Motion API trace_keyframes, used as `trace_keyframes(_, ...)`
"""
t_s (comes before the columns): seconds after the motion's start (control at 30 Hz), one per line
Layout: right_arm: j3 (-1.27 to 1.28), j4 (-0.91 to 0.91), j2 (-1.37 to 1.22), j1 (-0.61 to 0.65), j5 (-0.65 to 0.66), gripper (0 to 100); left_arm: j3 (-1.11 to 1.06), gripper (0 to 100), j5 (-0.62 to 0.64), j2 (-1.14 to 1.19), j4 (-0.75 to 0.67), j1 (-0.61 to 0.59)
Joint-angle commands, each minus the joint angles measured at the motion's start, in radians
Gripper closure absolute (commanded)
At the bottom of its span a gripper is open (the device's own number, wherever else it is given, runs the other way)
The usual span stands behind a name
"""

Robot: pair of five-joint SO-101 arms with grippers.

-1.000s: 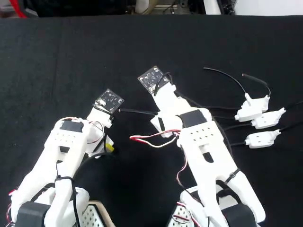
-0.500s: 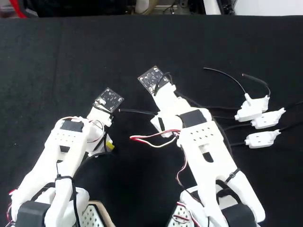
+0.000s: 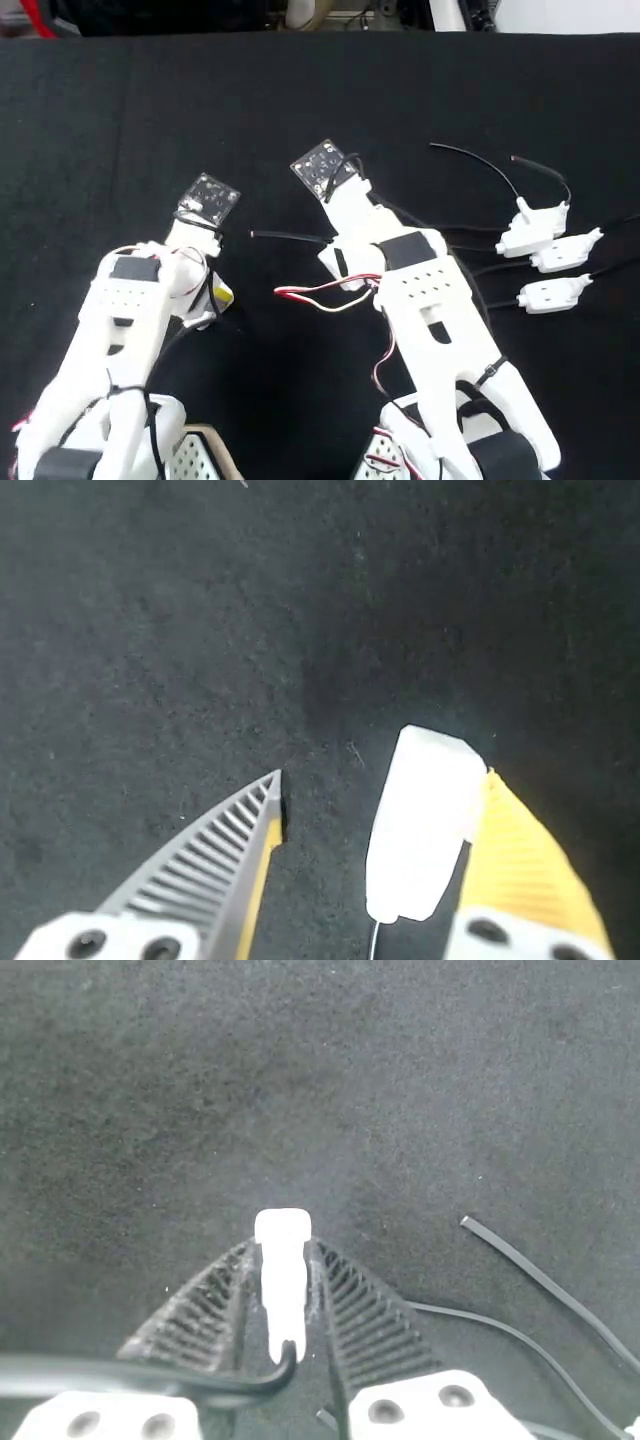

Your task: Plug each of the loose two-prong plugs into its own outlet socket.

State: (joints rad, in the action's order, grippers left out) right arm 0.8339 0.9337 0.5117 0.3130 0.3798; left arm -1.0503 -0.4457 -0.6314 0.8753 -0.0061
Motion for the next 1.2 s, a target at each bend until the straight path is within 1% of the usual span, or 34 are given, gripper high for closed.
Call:
trace_keyframes(0.0, -0.005, -0.02, 0.022, -0.014, 0.006, 98.7, -0.028, 71, 0.009, -0.123, 0.003, -0.007)
trace_keyframes(0.07, -0.005, -0.02, 0.022, -0.014, 0.006, 98.7, -0.056, 71, 0.021, -0.189, -0.002, -0.012)
trace_keyframes(0.13, -0.005, -0.023, 0.022, -0.014, 0.006, 98.7, -0.094, 71, 0.041, -0.239, -0.038, -0.013)
trace_keyframes(0.2, 0.002, -0.037, 0.022, -0.015, 0.006, 98.7, -0.139, 71, 0.035, -0.275, -0.071, -0.013)
trace_keyframes(0.27, 0.01, -0.046, 0.022, -0.015, 0.006, 98.7, -0.159, 71, 0.029, -0.285, -0.081, -0.015)
trace_keyframes(0.4, 0.01, -0.046, 0.022, -0.015, 0.006, 98.7, -0.15, 71, 0.026, -0.295, -0.075, -0.058)
trace_keyframes(0.57, 0.01, -0.046, 0.022, -0.015, 0.006, 98.7, -0.131, 71, 0.048, -0.296, -0.075, -0.064)
trace_keyframes(0.6, 0.01, -0.046, 0.022, -0.015, 0.006, 98.7, -0.107, 71, 0.072, -0.299, -0.06, -0.077)
trace_keyframes(0.67, 0.01, -0.046, 0.022, -0.015, 0.006, 98.7, -0.042, 71, 0.097, -0.322, 0.035, -0.081)
trace_keyframes(0.73, 0.01, -0.046, 0.022, -0.015, 0.006, 98.7, -0.022, 71, 0.095, -0.358, 0.123, -0.03)
trace_keyframes(0.83, 0.01, -0.046, 0.022, -0.015, 0.006, 98.7, -0.065, 71, 0.078, -0.442, 0.212, 0.084)
trace_keyframes(0.93, 0.01, -0.046, 0.022, -0.015, 0.005, 98.7, -0.114, 71, -0.015, -0.566, 0.344, 0.236)
trace_keyframes(1.0, 0.01, -0.046, 0.022, -0.015, 0.005, 98.7, -0.147, 71, -0.026, -0.663, 0.416, 0.341)
trace_keyframes(1.03, 0.01, -0.046, 0.022, -0.015, 0.005, 98.7, -0.168, 71, -0.026, -0.704, 0.422, 0.371)
trace_keyframes(1.1, 0.01, -0.046, 0.022, -0.015, 0.005, 98.7, -0.231, 71, -0.034, -0.769, 0.407, 0.381)
trace_keyframes(1.17, 0.01, -0.044, 0.022, -0.017, 0.003, 98.7, -0.314, 71, -0.077, -0.764, 0.361, 0.384)
